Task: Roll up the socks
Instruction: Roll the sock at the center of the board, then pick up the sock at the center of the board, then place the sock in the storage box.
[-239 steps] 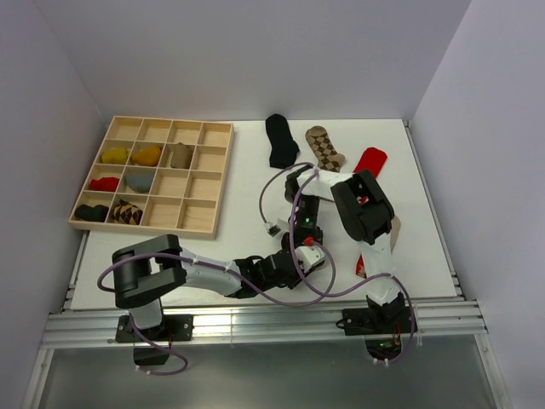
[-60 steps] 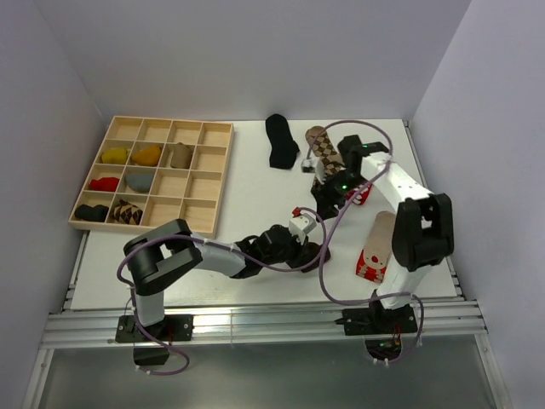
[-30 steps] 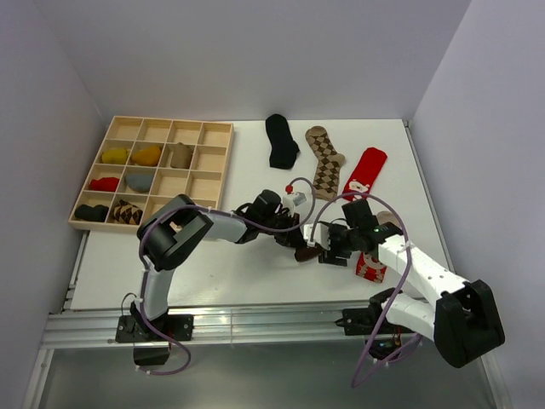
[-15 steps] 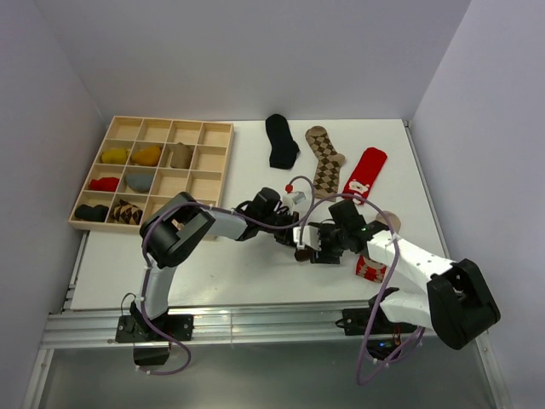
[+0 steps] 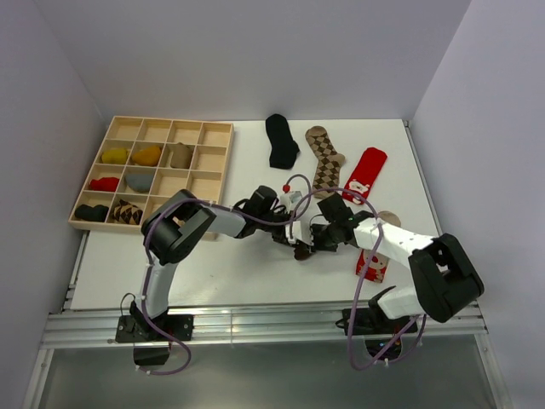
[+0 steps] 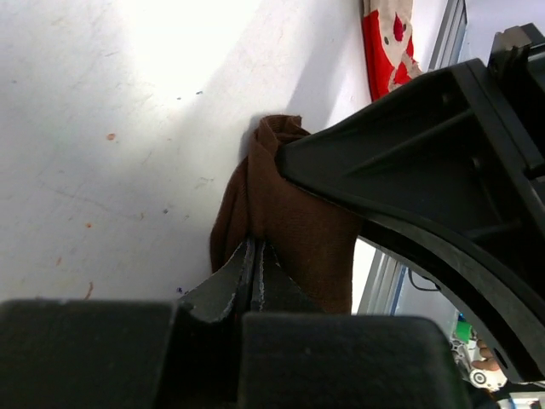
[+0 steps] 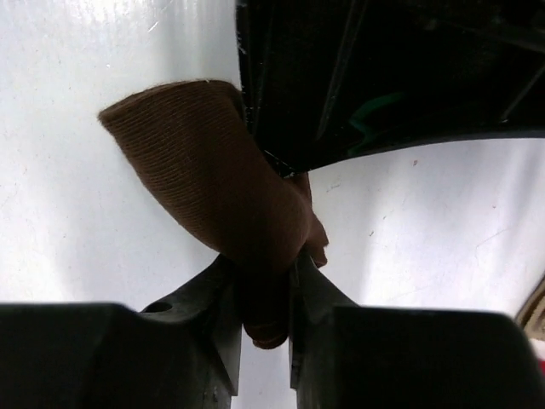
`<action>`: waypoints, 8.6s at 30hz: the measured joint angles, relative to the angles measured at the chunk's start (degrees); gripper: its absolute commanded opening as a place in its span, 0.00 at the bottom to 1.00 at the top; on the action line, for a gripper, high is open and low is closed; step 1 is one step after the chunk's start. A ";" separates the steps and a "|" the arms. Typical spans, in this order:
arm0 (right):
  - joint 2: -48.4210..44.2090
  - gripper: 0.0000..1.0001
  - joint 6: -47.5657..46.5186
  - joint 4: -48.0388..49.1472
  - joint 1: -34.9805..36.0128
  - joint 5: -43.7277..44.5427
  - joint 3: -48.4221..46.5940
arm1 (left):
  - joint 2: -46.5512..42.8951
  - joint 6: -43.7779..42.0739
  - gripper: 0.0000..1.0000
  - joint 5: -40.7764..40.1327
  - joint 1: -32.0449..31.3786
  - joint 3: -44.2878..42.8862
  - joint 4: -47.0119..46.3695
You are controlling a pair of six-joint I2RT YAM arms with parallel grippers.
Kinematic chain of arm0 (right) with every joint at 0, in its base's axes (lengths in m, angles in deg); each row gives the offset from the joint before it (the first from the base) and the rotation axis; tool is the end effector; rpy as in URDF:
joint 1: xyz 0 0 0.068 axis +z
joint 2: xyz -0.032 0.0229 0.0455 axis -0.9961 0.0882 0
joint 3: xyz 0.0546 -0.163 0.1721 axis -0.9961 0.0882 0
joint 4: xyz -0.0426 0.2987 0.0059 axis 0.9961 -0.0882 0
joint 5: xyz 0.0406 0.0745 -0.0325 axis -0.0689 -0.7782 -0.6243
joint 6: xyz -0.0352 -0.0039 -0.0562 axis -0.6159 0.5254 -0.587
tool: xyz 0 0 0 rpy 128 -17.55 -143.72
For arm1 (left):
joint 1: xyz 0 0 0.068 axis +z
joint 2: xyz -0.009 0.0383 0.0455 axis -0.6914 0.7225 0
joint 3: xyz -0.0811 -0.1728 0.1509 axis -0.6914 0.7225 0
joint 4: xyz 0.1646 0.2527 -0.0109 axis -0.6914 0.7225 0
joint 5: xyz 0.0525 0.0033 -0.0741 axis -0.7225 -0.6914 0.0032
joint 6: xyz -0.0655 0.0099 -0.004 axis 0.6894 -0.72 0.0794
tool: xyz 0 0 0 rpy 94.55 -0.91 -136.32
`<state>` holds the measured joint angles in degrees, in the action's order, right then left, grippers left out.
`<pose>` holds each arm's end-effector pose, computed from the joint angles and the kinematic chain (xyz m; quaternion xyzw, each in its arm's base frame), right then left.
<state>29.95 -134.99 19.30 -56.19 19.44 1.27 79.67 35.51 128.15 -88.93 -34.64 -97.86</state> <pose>0.2350 0.1513 0.0843 -0.7144 0.6358 0.1102 0.2707 0.2748 -0.3273 0.0319 0.2365 0.8167 -0.5154 0.1068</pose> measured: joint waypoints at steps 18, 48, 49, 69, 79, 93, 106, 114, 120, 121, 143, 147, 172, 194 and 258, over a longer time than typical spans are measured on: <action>8.11 0.09 0.02 -9.86 -0.15 -0.26 -9.44 | -25.73 2.21 0.38 -22.34 4.74 25.81 -5.51; 20.52 0.09 -0.90 -30.16 -3.50 -4.33 -23.82 | -19.34 -11.43 0.65 -39.23 -13.51 22.95 -22.62; 20.65 0.09 -0.74 -30.32 -3.32 -4.28 -24.06 | -18.80 -11.80 0.65 -39.06 -13.99 22.38 -22.82; 26.95 0.08 -1.22 -38.07 -3.52 -3.52 -30.25 | -16.35 -14.58 0.66 -45.77 -17.75 22.12 -23.15; 28.65 0.08 0.35 -38.80 -2.99 -4.17 -31.95 | -21.84 -19.30 0.66 -60.65 -29.00 26.23 -22.34; 31.28 0.07 1.73 -40.96 -3.02 -4.20 -34.60 | -14.71 -38.29 0.66 -73.53 -35.74 13.38 -14.75; 32.46 0.07 1.77 -42.05 -3.02 -4.22 -35.71 | -8.50 -48.85 0.66 -76.24 -35.19 10.29 -12.96; 32.92 0.07 1.77 -42.49 -3.02 -4.26 -36.20 | -7.08 -53.53 0.66 -77.59 -34.99 9.84 -14.23; 33.51 0.06 1.79 -42.95 -3.02 -4.17 -36.92 | -5.44 -54.66 0.66 -78.01 -33.51 8.37 -14.51; 33.53 0.06 1.77 -42.95 -3.02 -4.17 -36.98 | -5.44 -54.66 0.66 -77.79 -33.14 8.37 -14.53; 35.28 0.14 0.79 -44.37 -3.91 -0.09 -40.13 | -5.73 -49.03 0.00 -62.03 -25.29 -1.70 5.03; 35.28 0.28 0.81 -44.61 -4.04 -0.31 -40.28 | -6.14 -48.22 0.00 -60.26 -24.57 -1.66 5.40; 26.18 0.61 2.03 -52.81 -25.40 -19.58 -50.01 | -7.80 -36.96 0.00 -55.65 -20.79 3.74 -4.52; 17.57 0.61 9.57 -46.10 -32.54 -21.14 -48.22 | -23.23 -30.03 0.00 -65.79 -14.16 11.87 5.77; 15.91 0.61 12.44 -43.74 -37.29 -16.44 -47.25 | 5.16 -18.73 0.63 -52.74 29.24 -38.42 47.95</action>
<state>45.86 -122.55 -24.43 -93.47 3.01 -45.99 84.83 16.78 75.40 -59.69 -73.07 -49.91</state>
